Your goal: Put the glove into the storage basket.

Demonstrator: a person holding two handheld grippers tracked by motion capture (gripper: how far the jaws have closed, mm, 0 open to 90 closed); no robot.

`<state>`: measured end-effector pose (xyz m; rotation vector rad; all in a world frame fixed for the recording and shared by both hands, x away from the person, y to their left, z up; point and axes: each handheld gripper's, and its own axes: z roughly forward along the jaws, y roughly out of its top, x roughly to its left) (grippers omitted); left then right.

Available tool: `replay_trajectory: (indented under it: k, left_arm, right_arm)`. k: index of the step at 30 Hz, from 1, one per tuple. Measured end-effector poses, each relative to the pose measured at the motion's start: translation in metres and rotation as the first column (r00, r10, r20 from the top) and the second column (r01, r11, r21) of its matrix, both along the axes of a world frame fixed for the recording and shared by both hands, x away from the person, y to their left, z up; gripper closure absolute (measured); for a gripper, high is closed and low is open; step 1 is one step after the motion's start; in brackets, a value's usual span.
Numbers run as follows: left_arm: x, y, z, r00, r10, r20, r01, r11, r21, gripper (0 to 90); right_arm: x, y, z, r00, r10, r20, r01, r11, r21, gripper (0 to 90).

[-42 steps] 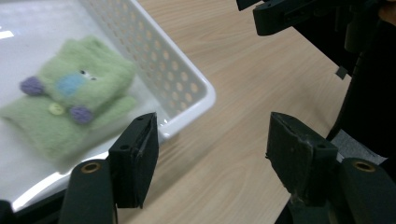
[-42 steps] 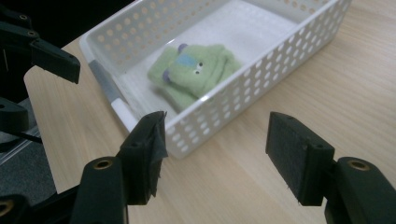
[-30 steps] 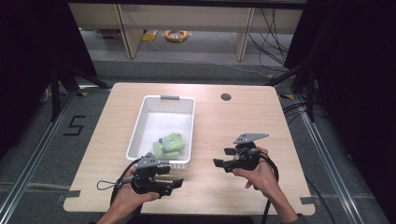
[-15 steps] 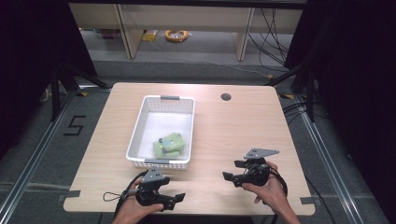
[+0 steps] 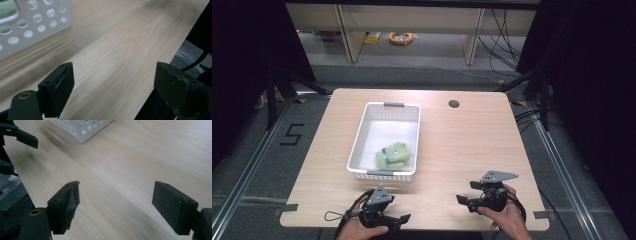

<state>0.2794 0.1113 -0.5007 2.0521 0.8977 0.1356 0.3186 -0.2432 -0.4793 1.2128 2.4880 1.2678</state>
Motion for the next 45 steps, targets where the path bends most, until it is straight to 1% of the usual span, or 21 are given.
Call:
replay_trajectory:
  k: [2, 5, 7, 11, 12, 13, 14, 16, 19, 20, 21, 22, 23, 25, 27, 29, 32, 35, 39, 40, 45]
  left_arm:
    - [-0.001, 0.001, 0.000, 1.0000, -0.007, 0.002, 0.007, 0.9999, 0.014, 16.1]
    - [-0.004, 0.001, -0.002, 0.9999, -0.011, 0.000, 0.011, 0.9998, 0.014, 16.1]
    - [-0.005, 0.001, -0.002, 1.0000, -0.006, -0.008, 0.006, 0.9999, 0.011, 16.1]
    - [-0.006, 0.004, -0.003, 0.9999, -0.009, 0.004, 0.009, 0.9996, 0.027, 16.1]
    - [-0.006, 0.005, -0.003, 0.9999, -0.012, 0.000, 0.012, 0.9995, 0.028, 16.1]
    - [-0.007, 0.005, -0.004, 1.0000, -0.010, -0.002, 0.010, 0.9996, 0.028, 16.1]
    - [-0.007, 0.005, -0.004, 0.9999, -0.010, -0.002, 0.010, 0.9994, 0.033, 16.1]
    - [-0.007, 0.005, -0.004, 1.0000, -0.008, -0.001, 0.008, 0.9994, 0.035, 16.1]
    - [-0.008, 0.005, -0.005, 1.0000, 0.001, 0.001, -0.001, 0.9997, 0.025, 16.1]
    - [-0.007, 0.007, -0.005, 0.9999, -0.013, -0.001, 0.013, 0.9984, 0.055, 16.1]
    - [-0.008, 0.007, -0.005, 0.9999, -0.010, 0.002, 0.010, 0.9985, 0.054, 16.1]
    - [-0.010, 0.004, -0.006, 1.0000, 0.007, -0.006, -0.007, 0.9998, 0.018, 16.1]
    - [-0.009, 0.006, -0.005, 0.9999, -0.017, -0.003, 0.017, 0.9989, 0.044, 16.1]
    - [-0.010, 0.005, -0.006, 0.9999, -0.004, -0.017, 0.004, 0.9994, 0.035, 16.1]
    - [-0.010, 0.006, -0.006, 0.9998, -0.021, -0.001, 0.021, 0.9984, 0.053, 16.1]
    - [-0.010, 0.004, -0.007, 1.0000, -0.009, -0.002, 0.009, 0.9992, 0.039, 16.1]
    - [-0.010, 0.006, -0.006, 0.9998, -0.019, -0.001, 0.019, 0.9985, 0.051, 16.1]
    - [-0.010, 0.005, -0.007, 1.0000, -0.007, -0.001, 0.007, 0.9993, 0.037, 16.1]
    - [-0.009, 0.006, -0.006, 0.9998, -0.018, -0.001, 0.018, 0.9984, 0.054, 16.1]
    - [-0.009, 0.005, -0.007, 1.0000, 0.002, -0.003, -0.002, 0.9995, 0.033, 16.1]
    - [-0.008, 0.006, -0.007, 1.0000, -0.009, -0.002, 0.009, 0.9988, 0.048, 16.1]
  right_arm:
    - [-0.004, -0.002, -0.002, 0.9995, 0.000, 0.031, 0.000, 1.0000, -0.003, 22.3]
    - [-0.012, -0.002, -0.003, 0.9998, -0.020, 0.007, 0.020, 0.9998, 0.002, 22.2]
    - [-0.012, -0.004, -0.005, 0.9995, 0.012, 0.031, -0.012, 0.9999, -0.004, 22.1]
    - [-0.019, -0.004, -0.007, 0.9999, -0.002, 0.011, 0.002, 0.9999, -0.016, 20.5]
    - [-0.018, -0.004, -0.009, 0.9994, 0.025, 0.022, -0.025, 0.9996, -0.015, 20.3]
    - [-0.021, -0.003, -0.009, 0.9999, 0.014, -0.009, -0.014, 0.9999, -0.008, 20.3]
    - [-0.021, -0.004, -0.011, 0.9997, 0.017, 0.019, -0.017, 0.9995, -0.029, 20.3]
    - [-0.026, -0.003, -0.012, 1.0000, 0.001, 0.001, 0.000, 0.9993, -0.037, 19.9]
    - [-0.029, -0.005, -0.015, 0.9995, 0.019, 0.026, -0.017, 0.9985, -0.053, 19.3]
    - [-0.030, -0.006, -0.016, 0.9994, 0.021, 0.028, -0.019, 0.9984, -0.053, 19.2]
    - [-0.034, -0.004, -0.015, 1.0000, 0.005, -0.005, -0.005, 0.9988, -0.048, 19.1]
    - [-0.031, -0.006, -0.017, 0.9983, 0.049, 0.032, -0.047, 0.9979, -0.043, 19.0]
    - [-0.033, -0.006, -0.017, 0.9990, 0.045, 0.000, -0.045, 0.9984, -0.036, 18.9]
    - [-0.037, -0.007, -0.017, 0.9997, 0.017, 0.019, -0.016, 0.9982, -0.057, 18.8]
    - [-0.035, -0.009, -0.019, 0.9978, 0.064, 0.018, -0.064, 0.9970, -0.045, 18.7]
    - [-0.040, -0.007, -0.018, 0.9997, 0.022, -0.013, -0.022, 0.9989, -0.042, 18.6]
    - [-0.040, -0.008, -0.018, 0.9998, 0.011, 0.018, -0.010, 0.9987, -0.051, 18.5]
    - [-0.038, -0.009, -0.019, 0.9992, 0.025, 0.030, -0.023, 0.9982, -0.055, 18.3]
    - [-0.039, -0.010, -0.018, 0.9995, 0.016, 0.028, -0.014, 0.9977, -0.066, 18.1]
    - [-0.038, -0.010, -0.018, 0.9994, 0.016, 0.029, -0.014, 0.9977, -0.066, 18.0]
    - [-0.037, -0.011, -0.020, 0.9990, 0.020, 0.039, -0.018, 0.9976, -0.067, 17.9]
